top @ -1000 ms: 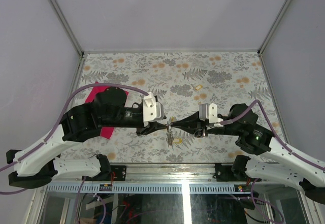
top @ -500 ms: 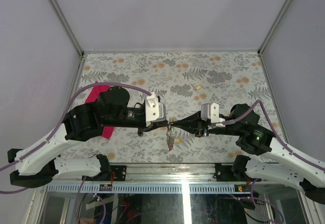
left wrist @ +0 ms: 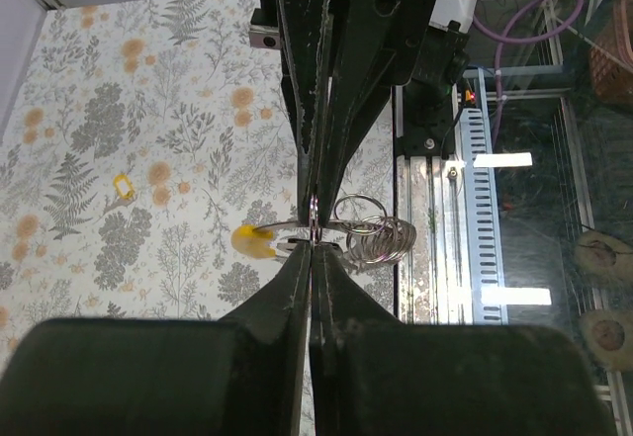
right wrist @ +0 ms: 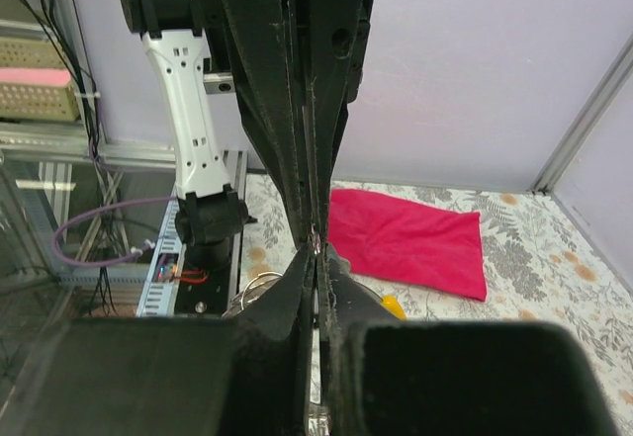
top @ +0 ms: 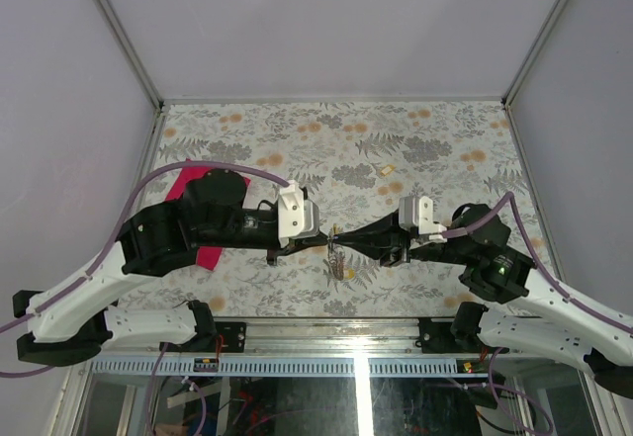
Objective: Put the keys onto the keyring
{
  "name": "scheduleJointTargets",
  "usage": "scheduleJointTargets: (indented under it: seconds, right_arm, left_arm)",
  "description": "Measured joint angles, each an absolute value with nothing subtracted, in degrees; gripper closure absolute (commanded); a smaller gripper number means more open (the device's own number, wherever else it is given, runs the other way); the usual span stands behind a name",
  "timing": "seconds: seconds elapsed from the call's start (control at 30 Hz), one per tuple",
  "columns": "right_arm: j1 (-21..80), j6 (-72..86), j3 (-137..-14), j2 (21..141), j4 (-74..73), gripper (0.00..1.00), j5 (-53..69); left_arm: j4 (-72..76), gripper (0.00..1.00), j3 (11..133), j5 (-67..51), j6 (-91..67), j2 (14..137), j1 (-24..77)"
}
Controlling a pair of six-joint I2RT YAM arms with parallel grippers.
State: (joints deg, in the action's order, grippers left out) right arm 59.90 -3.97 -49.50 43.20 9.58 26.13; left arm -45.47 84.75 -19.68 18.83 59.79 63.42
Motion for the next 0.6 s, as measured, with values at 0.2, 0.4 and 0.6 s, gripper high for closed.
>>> scheduleJointTargets:
  seconds: [0.2, 0.4, 0.6]
  right_arm:
    - [59.90, -0.45, -46.68, 42.26, 16.60, 1.00, 24.67]
    - [59.92, 2.87, -44.14, 42.11, 23.66, 1.00, 23.73]
    - [59.92, 4.86, -43.20, 42.04, 27.83, 1.00, 23.16]
  left_arm:
    - [-43.20, 1.00, 84.60, -20.12, 18.00, 58.96, 63.42]
    - [-40.84, 1.00, 83.40, -20.16, 17.04, 57.54, 63.40]
    - [-39.35, 1.00, 82.46, -20.14, 16.34, 56.51, 63.42]
